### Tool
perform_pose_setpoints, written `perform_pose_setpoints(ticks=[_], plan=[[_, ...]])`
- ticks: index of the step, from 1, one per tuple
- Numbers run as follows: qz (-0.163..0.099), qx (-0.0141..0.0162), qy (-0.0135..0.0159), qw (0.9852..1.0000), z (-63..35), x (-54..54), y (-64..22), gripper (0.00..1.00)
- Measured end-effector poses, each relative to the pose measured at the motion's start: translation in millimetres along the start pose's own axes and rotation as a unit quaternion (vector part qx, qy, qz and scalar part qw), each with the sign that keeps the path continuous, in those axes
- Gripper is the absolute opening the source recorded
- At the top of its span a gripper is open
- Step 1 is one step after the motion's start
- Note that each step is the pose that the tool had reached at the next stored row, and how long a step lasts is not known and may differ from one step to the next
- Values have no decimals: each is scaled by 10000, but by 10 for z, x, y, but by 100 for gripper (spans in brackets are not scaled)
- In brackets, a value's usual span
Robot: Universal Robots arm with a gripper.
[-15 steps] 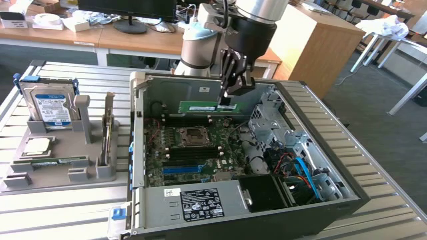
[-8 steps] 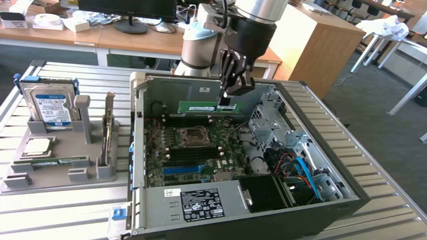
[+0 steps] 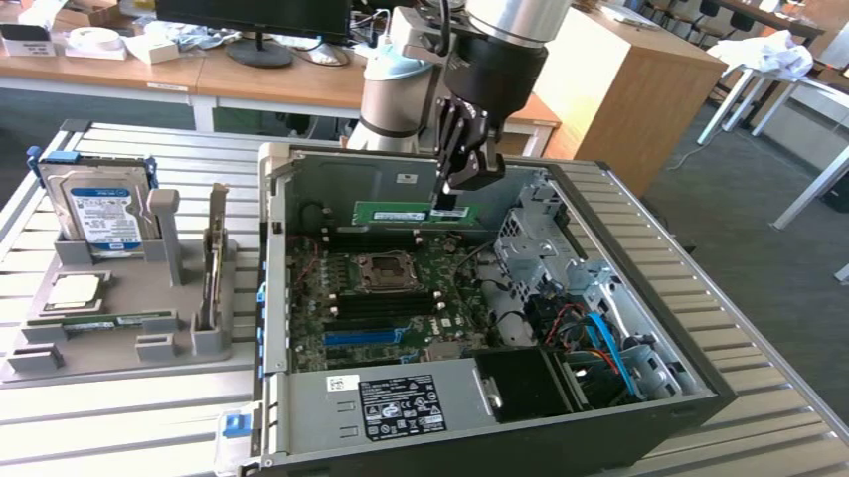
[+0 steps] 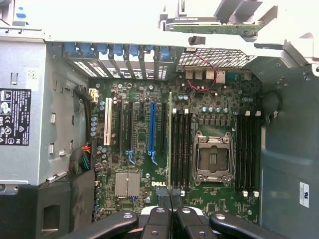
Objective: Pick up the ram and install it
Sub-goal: 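Pick up the ram and move it above insertion slot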
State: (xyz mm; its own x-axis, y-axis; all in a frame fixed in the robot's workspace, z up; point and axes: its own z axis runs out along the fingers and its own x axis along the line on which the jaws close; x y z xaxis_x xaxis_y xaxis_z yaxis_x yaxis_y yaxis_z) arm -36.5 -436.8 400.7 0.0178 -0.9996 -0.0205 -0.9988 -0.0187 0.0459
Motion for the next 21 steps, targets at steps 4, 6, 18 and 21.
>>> perform_pose_setpoints(ticks=[4, 6, 18, 21], plan=[[0, 0, 0, 10000, 0, -5, 0, 11], [1, 0, 0, 10000, 1, -20, 1, 11], [0, 0, 0, 10000, 8, -160, -3, 11], [0, 0, 0, 10000, 10, -200, -4, 11]])
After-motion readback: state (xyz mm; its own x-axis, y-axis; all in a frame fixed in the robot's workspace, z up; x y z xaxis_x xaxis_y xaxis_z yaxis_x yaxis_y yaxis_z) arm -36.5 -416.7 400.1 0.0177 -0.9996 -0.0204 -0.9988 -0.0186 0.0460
